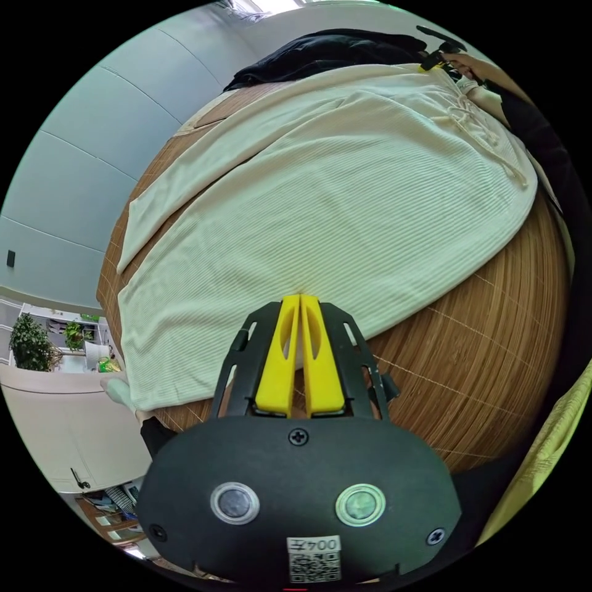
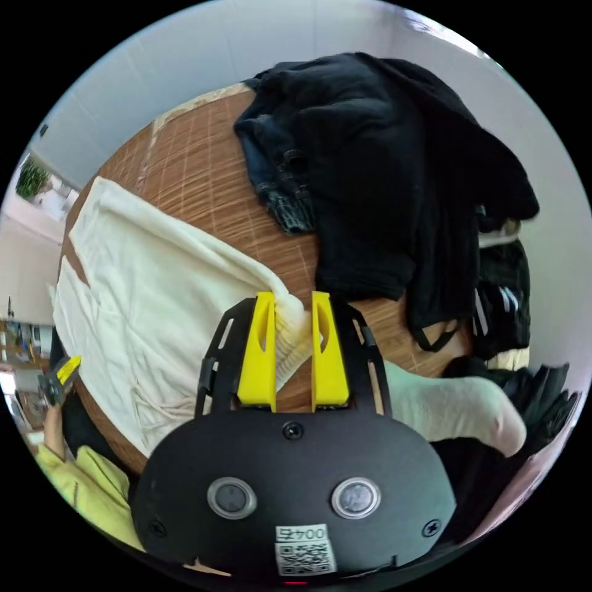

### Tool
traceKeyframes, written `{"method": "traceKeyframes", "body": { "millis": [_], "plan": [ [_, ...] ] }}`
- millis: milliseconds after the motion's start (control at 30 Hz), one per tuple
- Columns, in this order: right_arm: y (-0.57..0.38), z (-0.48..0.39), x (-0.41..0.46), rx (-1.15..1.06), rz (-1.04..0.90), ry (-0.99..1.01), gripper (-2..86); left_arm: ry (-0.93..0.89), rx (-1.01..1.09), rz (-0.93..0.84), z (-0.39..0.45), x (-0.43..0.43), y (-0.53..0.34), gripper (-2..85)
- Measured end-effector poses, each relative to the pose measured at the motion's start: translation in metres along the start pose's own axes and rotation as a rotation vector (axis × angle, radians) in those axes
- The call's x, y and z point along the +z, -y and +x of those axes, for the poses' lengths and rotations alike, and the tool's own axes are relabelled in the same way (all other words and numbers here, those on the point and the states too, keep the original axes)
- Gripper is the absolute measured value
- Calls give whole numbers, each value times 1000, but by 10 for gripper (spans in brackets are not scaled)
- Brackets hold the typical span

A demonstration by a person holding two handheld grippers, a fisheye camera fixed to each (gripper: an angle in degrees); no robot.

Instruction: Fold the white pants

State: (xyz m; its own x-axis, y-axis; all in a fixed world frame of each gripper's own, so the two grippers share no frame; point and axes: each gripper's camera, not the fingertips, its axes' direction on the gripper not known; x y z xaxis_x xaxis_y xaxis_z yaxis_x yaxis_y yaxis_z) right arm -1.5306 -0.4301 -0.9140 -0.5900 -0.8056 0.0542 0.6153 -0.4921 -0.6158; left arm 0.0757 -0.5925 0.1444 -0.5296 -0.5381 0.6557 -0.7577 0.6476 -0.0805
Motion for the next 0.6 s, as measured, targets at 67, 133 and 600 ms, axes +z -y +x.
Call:
{"method": "traceKeyframes", "body": {
  "millis": [67, 133, 600],
  "plan": [
    [-1, 20, 22, 138, -60, 6, 100, 4, -3, -1, 1, 0, 2, 2],
    [0, 21, 29, 162, -78, 2, 110, 9, -4, -3, 3, 1, 4, 2],
    [-19, -202, -29, -792, 154, 166, 51, 22, -36, 9, 13, 1, 9, 3]
  ]
}}
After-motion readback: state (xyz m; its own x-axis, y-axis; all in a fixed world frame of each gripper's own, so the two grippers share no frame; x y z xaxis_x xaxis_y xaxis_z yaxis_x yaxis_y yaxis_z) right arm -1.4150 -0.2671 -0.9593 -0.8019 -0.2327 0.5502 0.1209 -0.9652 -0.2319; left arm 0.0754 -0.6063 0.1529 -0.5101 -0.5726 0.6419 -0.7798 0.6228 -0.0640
